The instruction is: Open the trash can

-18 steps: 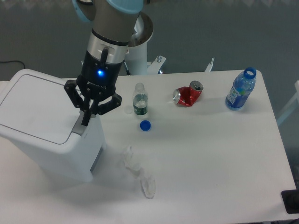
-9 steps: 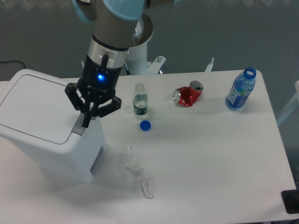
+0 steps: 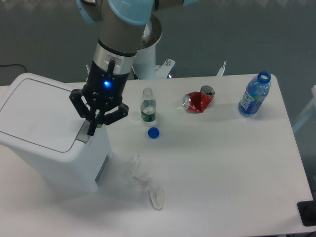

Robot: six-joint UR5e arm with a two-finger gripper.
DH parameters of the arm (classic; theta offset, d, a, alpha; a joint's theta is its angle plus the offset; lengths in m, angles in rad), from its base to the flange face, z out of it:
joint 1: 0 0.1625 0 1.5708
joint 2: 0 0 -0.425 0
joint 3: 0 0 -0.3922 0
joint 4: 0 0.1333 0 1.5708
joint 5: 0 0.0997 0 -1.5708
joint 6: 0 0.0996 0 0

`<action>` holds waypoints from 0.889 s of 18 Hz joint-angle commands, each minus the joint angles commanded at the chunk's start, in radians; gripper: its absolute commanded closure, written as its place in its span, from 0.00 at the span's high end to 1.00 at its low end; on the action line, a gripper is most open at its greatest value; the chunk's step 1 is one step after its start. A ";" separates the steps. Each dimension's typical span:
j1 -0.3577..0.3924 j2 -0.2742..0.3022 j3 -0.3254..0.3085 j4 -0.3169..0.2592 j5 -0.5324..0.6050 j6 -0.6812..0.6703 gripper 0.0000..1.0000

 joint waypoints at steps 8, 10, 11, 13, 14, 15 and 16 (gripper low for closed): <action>0.000 -0.005 0.000 0.000 0.000 0.003 0.00; 0.002 -0.002 0.000 0.000 -0.002 0.009 0.00; 0.005 0.000 0.003 0.000 -0.003 0.015 0.06; 0.009 0.002 0.012 0.002 -0.005 0.035 0.31; 0.015 0.003 0.014 0.002 -0.005 0.050 0.43; 0.023 0.006 0.014 0.002 -0.003 0.069 0.50; 0.034 0.006 0.014 0.002 -0.003 0.074 0.57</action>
